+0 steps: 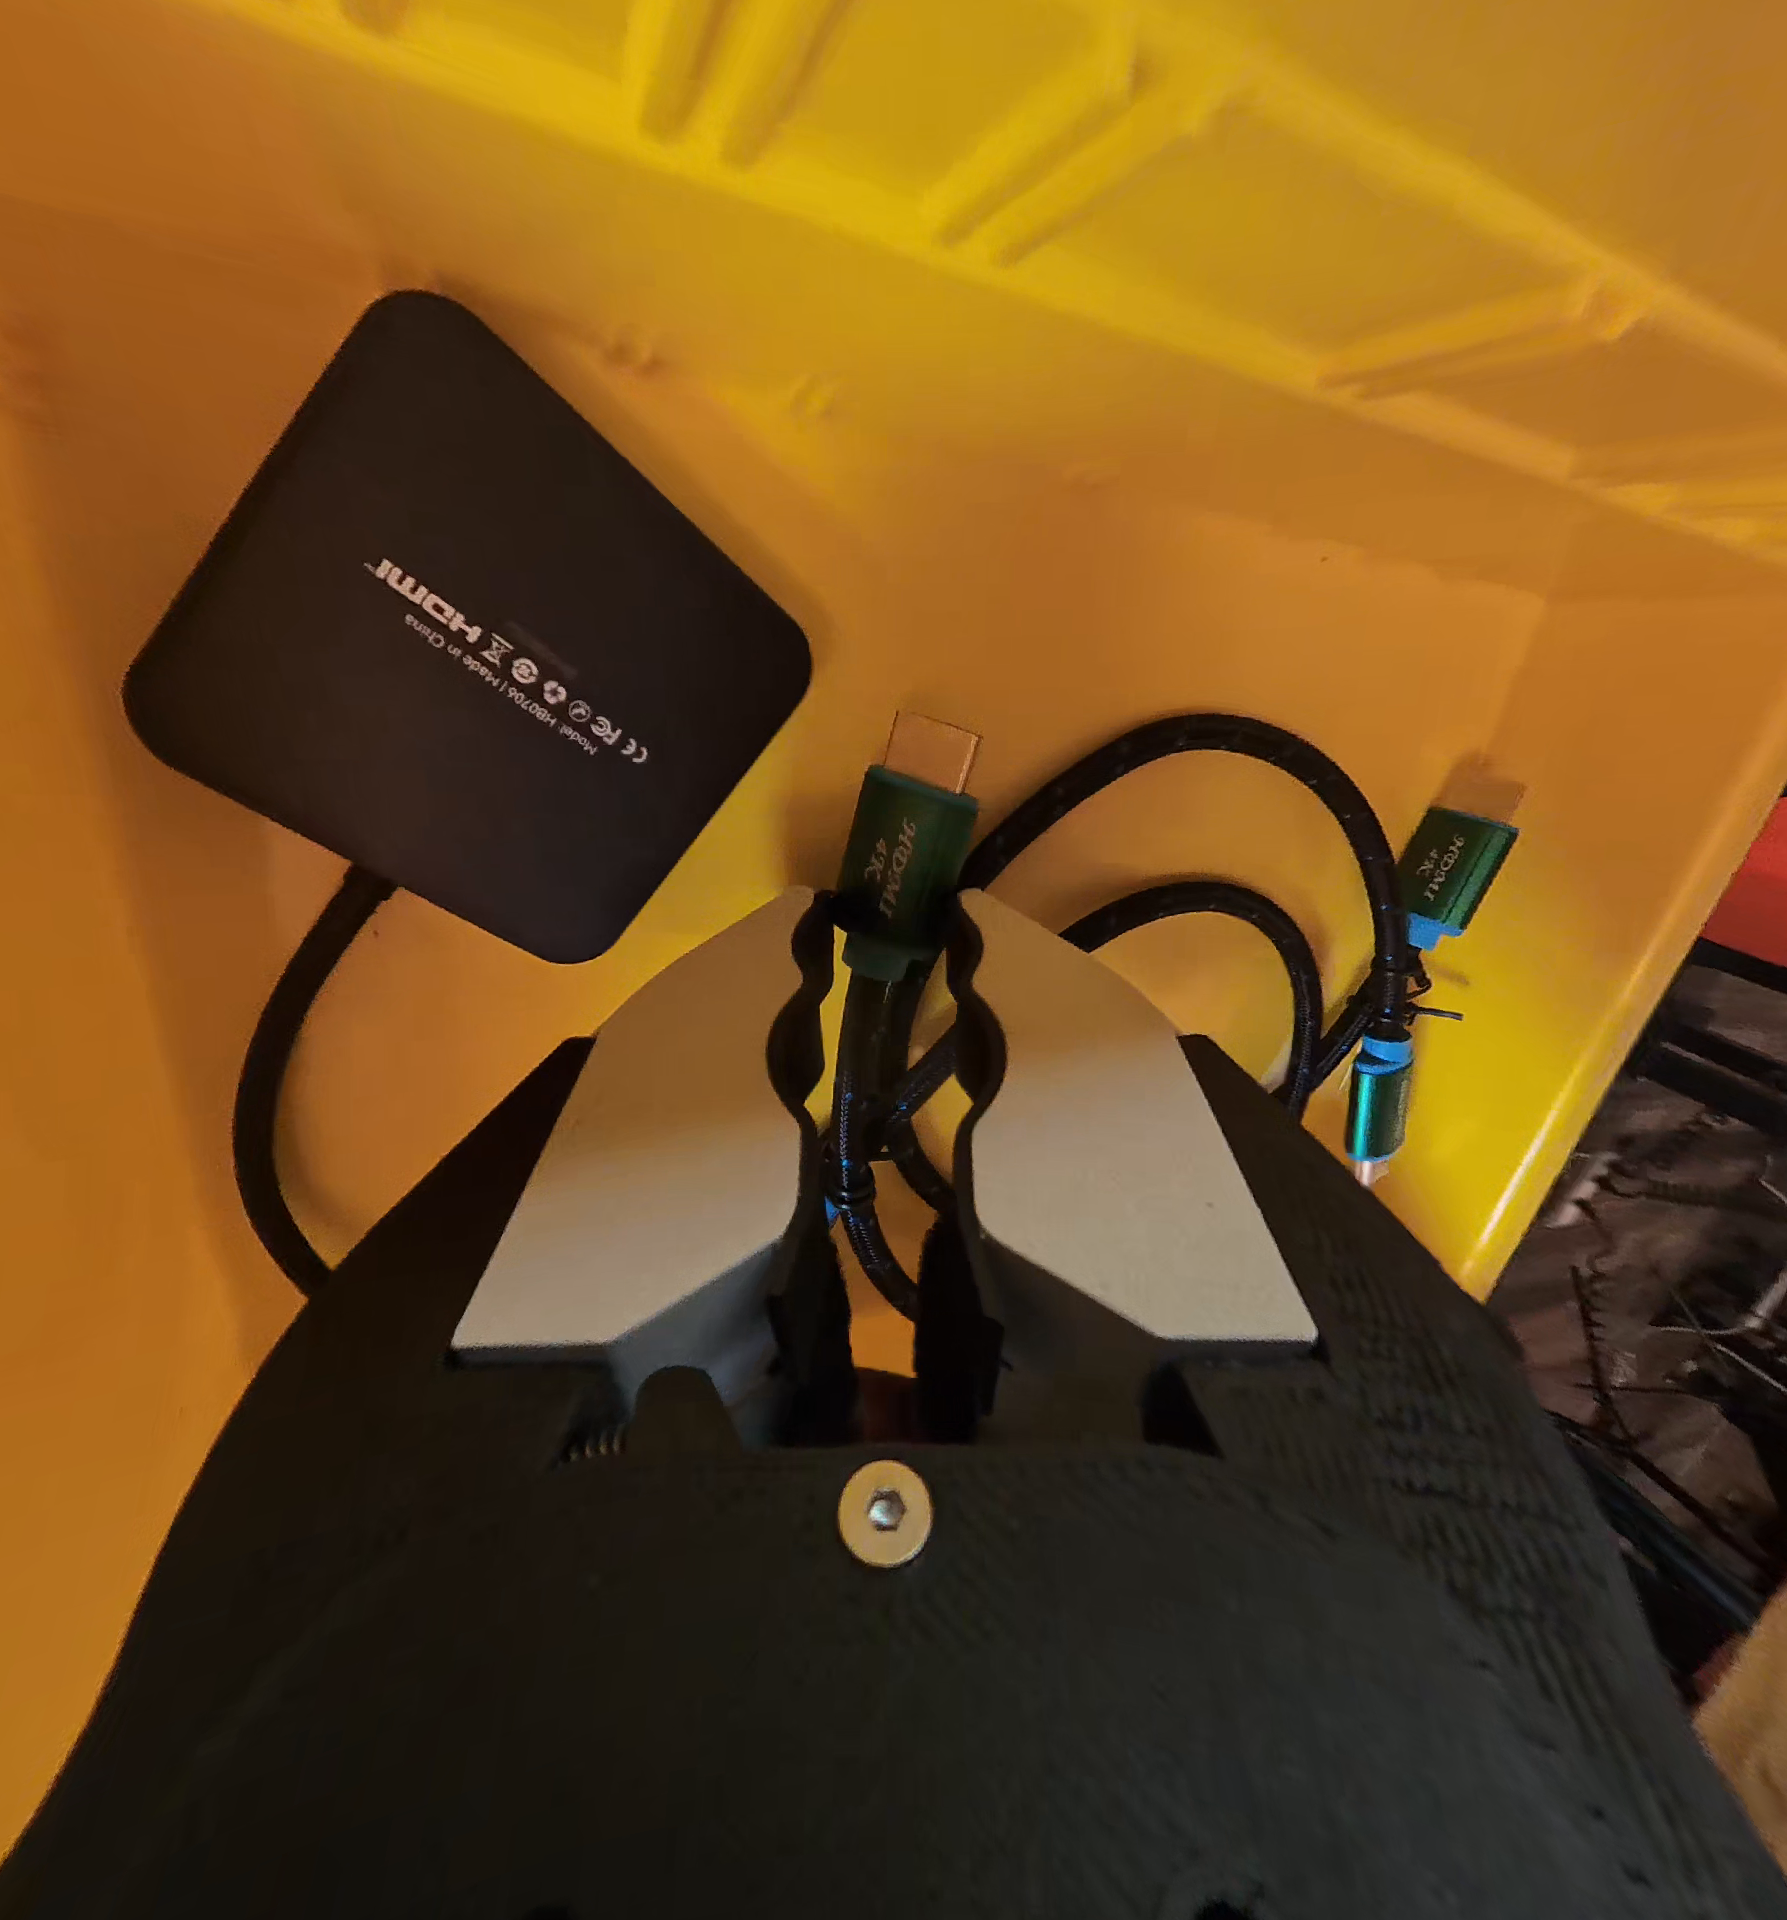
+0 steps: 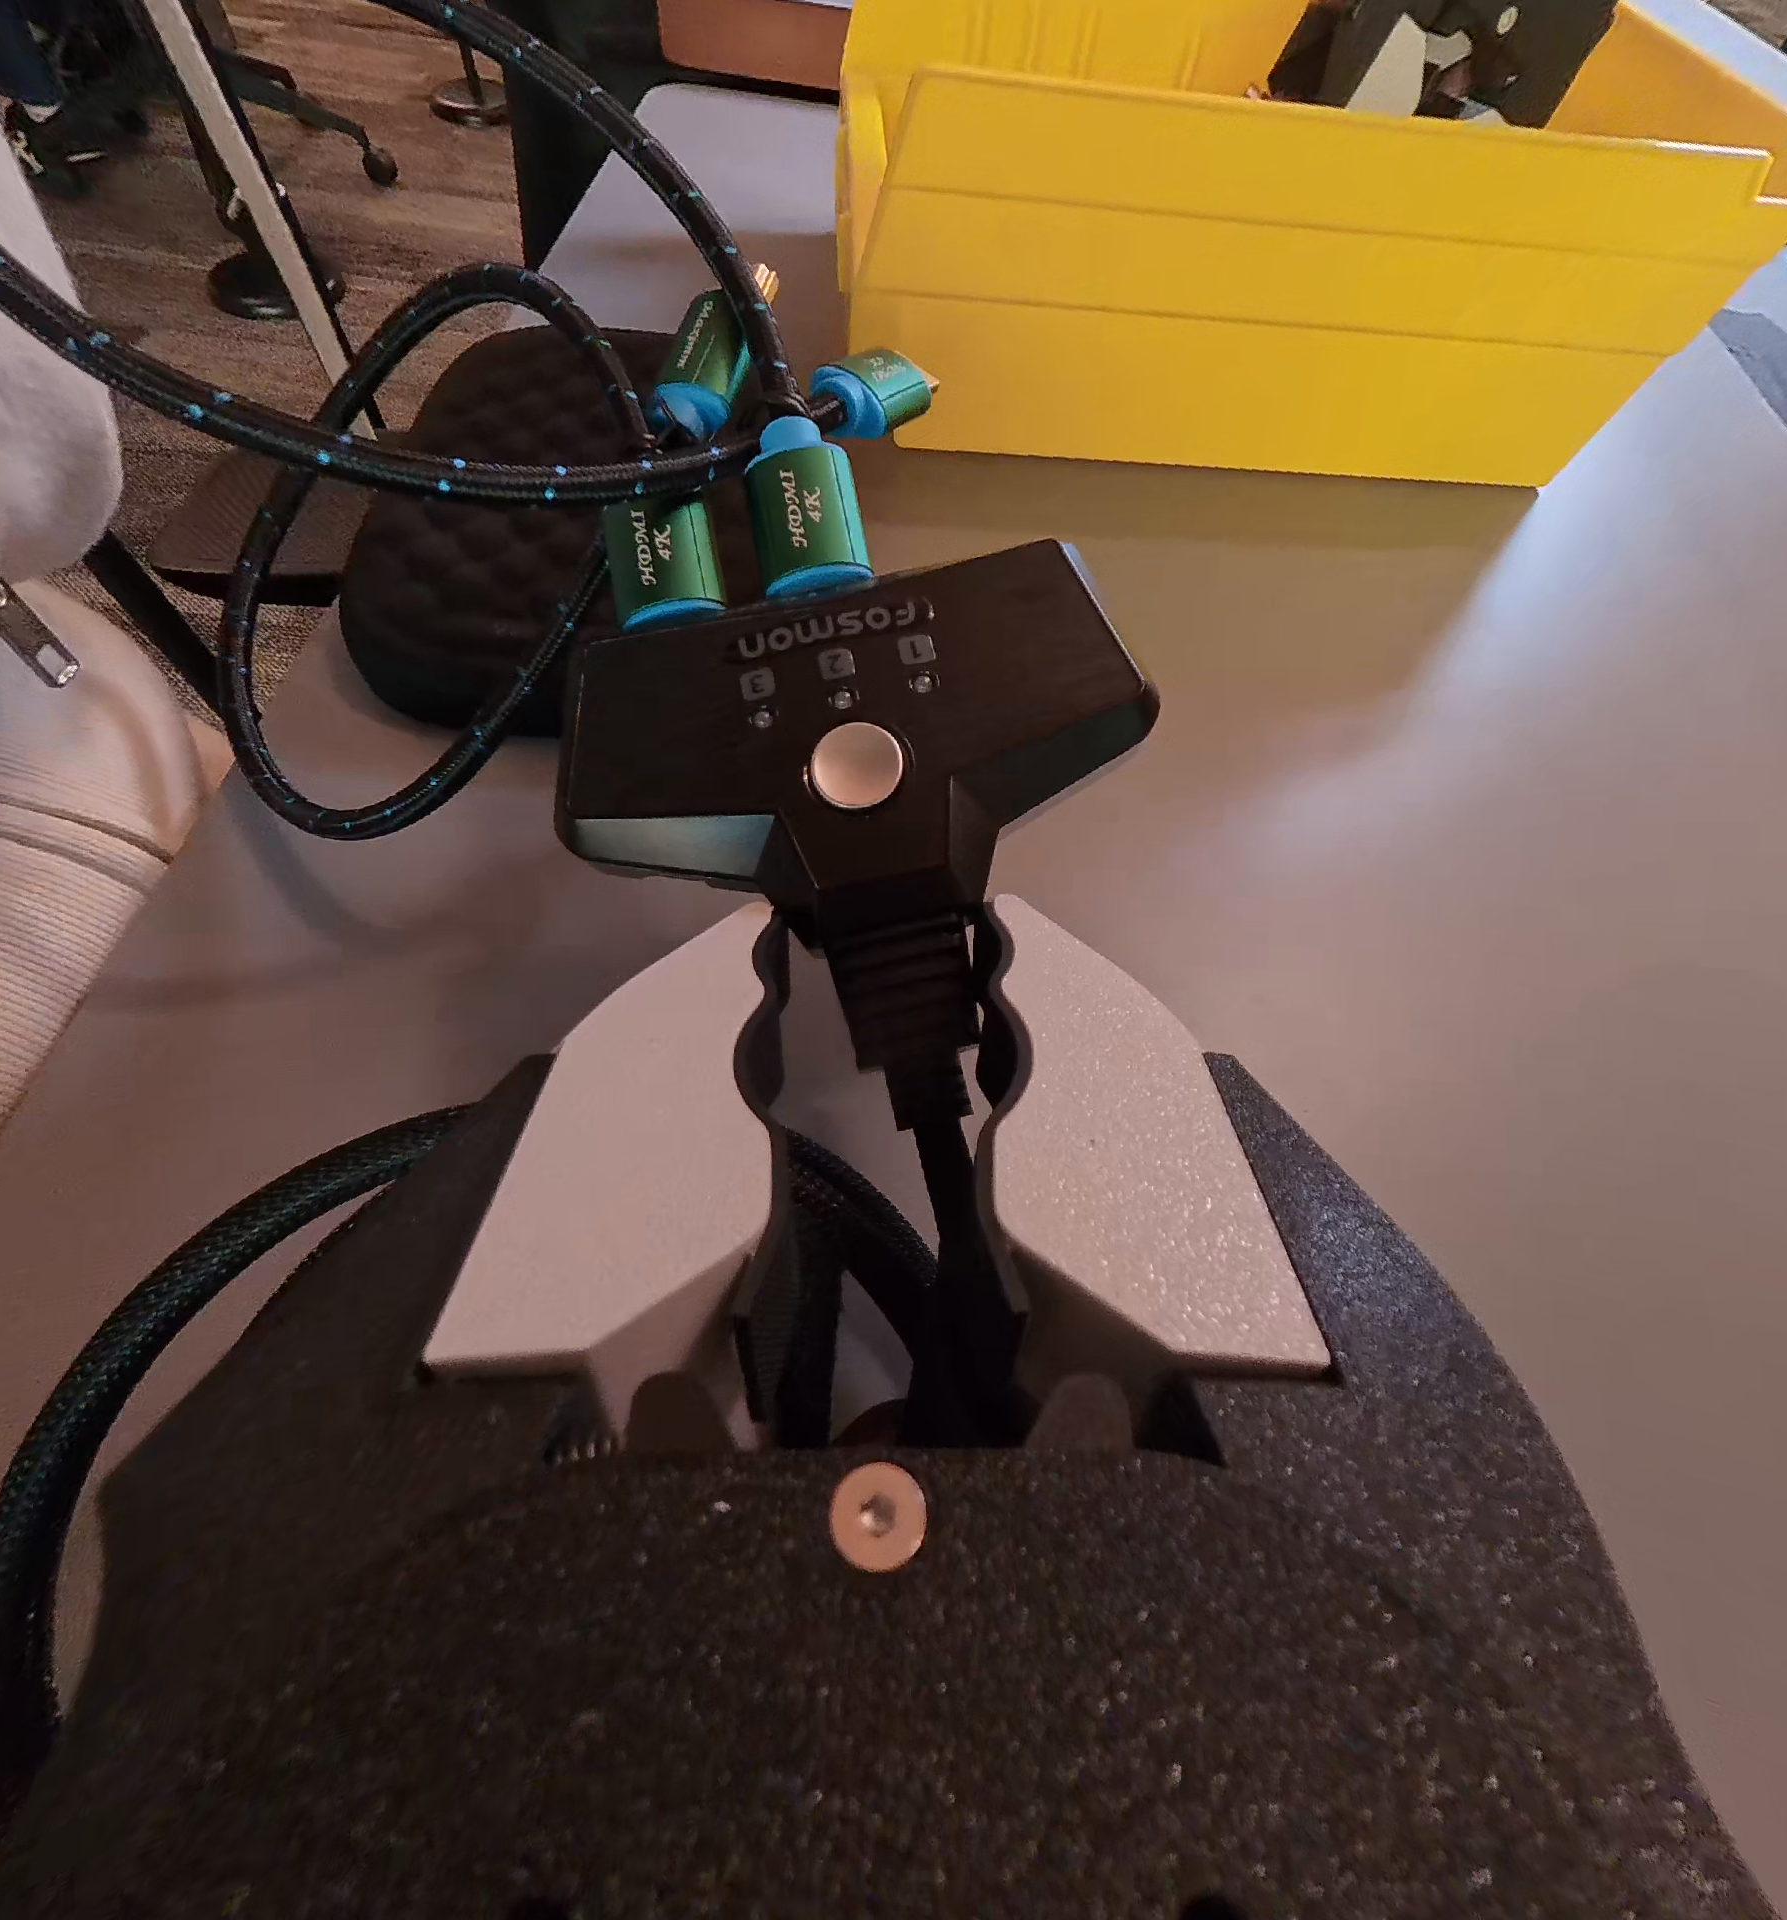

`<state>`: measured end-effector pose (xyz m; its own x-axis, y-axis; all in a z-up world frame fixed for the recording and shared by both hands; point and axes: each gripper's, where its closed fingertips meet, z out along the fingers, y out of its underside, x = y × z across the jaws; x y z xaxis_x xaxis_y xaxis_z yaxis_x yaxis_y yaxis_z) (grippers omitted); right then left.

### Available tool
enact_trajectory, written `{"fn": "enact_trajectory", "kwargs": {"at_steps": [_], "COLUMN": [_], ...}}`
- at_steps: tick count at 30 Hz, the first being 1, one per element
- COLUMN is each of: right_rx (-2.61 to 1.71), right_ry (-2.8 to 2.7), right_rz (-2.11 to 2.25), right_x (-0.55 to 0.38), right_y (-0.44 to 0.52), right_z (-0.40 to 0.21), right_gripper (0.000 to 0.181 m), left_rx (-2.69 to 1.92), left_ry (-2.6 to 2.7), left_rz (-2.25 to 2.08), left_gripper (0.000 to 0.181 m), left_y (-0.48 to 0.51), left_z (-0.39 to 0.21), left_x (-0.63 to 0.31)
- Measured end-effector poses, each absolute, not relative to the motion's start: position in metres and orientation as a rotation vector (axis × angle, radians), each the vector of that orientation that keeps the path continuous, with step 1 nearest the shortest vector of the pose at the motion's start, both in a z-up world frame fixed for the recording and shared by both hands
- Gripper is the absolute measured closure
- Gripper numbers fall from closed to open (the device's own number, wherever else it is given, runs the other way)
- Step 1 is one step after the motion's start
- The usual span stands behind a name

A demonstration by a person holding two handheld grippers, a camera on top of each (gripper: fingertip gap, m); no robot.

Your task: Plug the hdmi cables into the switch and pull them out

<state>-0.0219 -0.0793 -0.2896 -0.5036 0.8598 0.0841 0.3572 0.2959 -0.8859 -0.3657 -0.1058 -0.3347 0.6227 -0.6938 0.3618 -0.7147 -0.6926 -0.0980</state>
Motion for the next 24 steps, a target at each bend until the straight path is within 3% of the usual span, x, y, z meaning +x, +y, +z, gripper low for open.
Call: {"fn": "enact_trajectory", "kwargs": {"at_steps": [4,8,18,21,24], "right_rx": [-1.081,-1.078,-1.072,-1.088,-1.087], "right_ry": [-2.000,-1.996,-1.989,-1.984,-1.976], "right_rz": [1.151,1.141,1.117,1.089,1.083], "right_x": [-0.022,-0.022,-0.022,-0.023,-0.023], "right_y": [-0.079,-0.079,-0.078,-0.074,-0.073], "right_z": [-0.290,-0.289,-0.287,-0.288,-0.287], "right_gripper": [0.147,0.147,0.147,0.147,0.147], "left_rx": [2.893,3.083,3.640,3.701,3.634], "left_ry": [-1.377,-1.493,-1.193,-1.081,-0.935], "left_rz": [0.374,-0.118,-1.531,-1.687,-1.694], "left_gripper": [0.161,0.162,0.169,0.172,0.172], "left_y": [-0.102,-0.103,-0.212,-0.256,-0.283], "left_z": [-0.324,-0.282,-0.067,-0.026,-0.027], "left_x": [-0.365,-0.364,-0.328,-0.297,-0.264]}}
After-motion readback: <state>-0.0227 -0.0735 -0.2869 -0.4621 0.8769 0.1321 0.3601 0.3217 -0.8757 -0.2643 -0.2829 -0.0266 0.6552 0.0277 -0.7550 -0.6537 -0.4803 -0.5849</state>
